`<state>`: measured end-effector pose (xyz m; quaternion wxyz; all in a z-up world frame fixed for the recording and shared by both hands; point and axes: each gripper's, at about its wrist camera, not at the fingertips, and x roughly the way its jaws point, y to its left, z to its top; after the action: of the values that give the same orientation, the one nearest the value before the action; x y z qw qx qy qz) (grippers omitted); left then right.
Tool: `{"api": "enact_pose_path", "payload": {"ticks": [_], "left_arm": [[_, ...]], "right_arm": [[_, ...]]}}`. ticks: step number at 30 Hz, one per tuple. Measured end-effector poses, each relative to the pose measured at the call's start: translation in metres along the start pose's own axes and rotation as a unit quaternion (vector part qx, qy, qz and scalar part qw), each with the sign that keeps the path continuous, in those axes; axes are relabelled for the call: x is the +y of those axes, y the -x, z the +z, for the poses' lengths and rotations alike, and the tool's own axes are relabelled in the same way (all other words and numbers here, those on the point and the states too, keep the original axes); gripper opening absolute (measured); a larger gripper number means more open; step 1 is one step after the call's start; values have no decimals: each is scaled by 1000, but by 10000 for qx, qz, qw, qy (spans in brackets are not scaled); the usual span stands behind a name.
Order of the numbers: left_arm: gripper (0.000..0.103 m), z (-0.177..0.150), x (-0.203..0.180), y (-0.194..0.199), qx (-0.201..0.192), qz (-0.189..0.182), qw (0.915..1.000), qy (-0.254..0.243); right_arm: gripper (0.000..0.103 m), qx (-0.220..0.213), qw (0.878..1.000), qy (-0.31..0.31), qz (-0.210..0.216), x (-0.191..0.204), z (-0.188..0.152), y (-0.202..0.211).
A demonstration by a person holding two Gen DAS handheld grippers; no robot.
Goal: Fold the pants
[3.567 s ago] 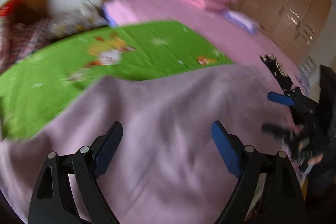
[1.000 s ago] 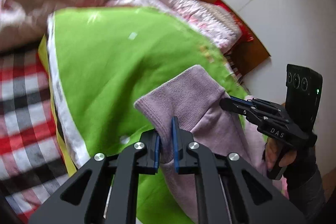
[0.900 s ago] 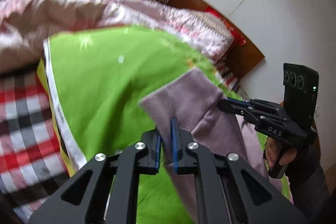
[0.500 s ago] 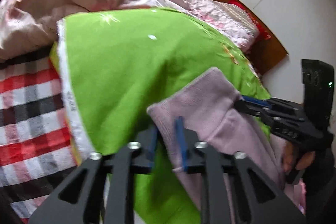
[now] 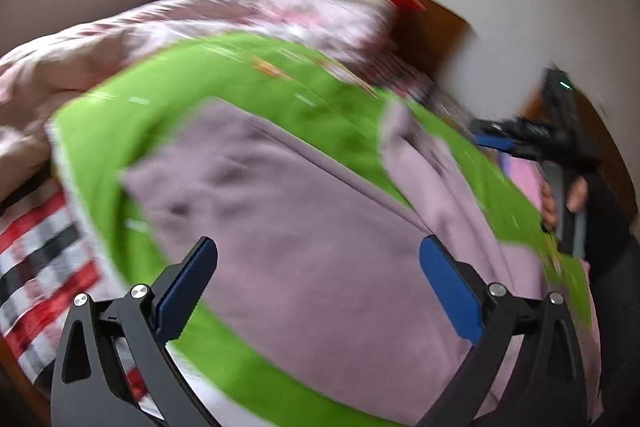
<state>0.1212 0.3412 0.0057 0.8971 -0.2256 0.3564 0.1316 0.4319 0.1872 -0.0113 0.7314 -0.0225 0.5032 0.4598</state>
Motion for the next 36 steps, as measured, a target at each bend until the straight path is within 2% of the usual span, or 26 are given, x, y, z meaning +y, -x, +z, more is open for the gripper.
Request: {"api": "enact_pose_path", "payload": {"ticks": [2,5,6,8,9,11,12,15,18,21,23,26,29,32,35,36], "left_arm": [[101,-11,-20,-21,343,-60,9990,-262],[101,-26,-31,-50,789,46,9963,-346],[101,-28,-35,-50,618,151,9968,-493],[101,-33,-39,-54,637,296,9952,-680],[101,-34,-38,-53,663,301,9952,-652],[101,-33,-30,-45,658,202,9971,-322],[101,-31,-21,-36,585,83,9982,-60],[101,-25,1,-13,271,-9,9990,355],[101,-18,24,3,40,-134,9979,630],[101,-13,50,8,-181,-470,9914,1210],[101,-16,70,6,-226,-606,9830,1717],[101,-27,92,5,-185,-490,9748,2169],[101,-42,112,11,-185,-322,9691,2438],[101,-52,125,18,-163,-192,9676,2512],[101,-55,132,26,-209,-188,9702,2407],[101,-54,132,27,-226,-239,9708,2375]], "right_arm": [[60,89,9996,-258,-31,-19,-17,-2],[60,332,9978,-553,141,-33,-39,-16],[61,406,9974,-563,168,-32,-43,-22],[60,331,9978,-503,276,-27,-43,-29],[44,310,9978,-504,287,-27,-43,-29],[12,422,9985,-345,44,-18,-39,-37],[10,436,9988,-202,-26,-10,-37,-40],[9,169,9995,264,-71,17,-36,-25],[9,-205,9955,917,92,70,-30,-1],[9,-395,9853,1612,403,142,-26,12],[9,-379,9784,1950,569,180,-27,10],[9,-19,9688,2314,889,237,-43,-20],[17,421,9650,2394,988,263,-61,-64],[17,1137,9556,2354,1358,276,-78,-107],[18,1121,9573,2214,1485,268,-74,-109],[29,1042,9592,2135,1531,264,-69,-104]]}}
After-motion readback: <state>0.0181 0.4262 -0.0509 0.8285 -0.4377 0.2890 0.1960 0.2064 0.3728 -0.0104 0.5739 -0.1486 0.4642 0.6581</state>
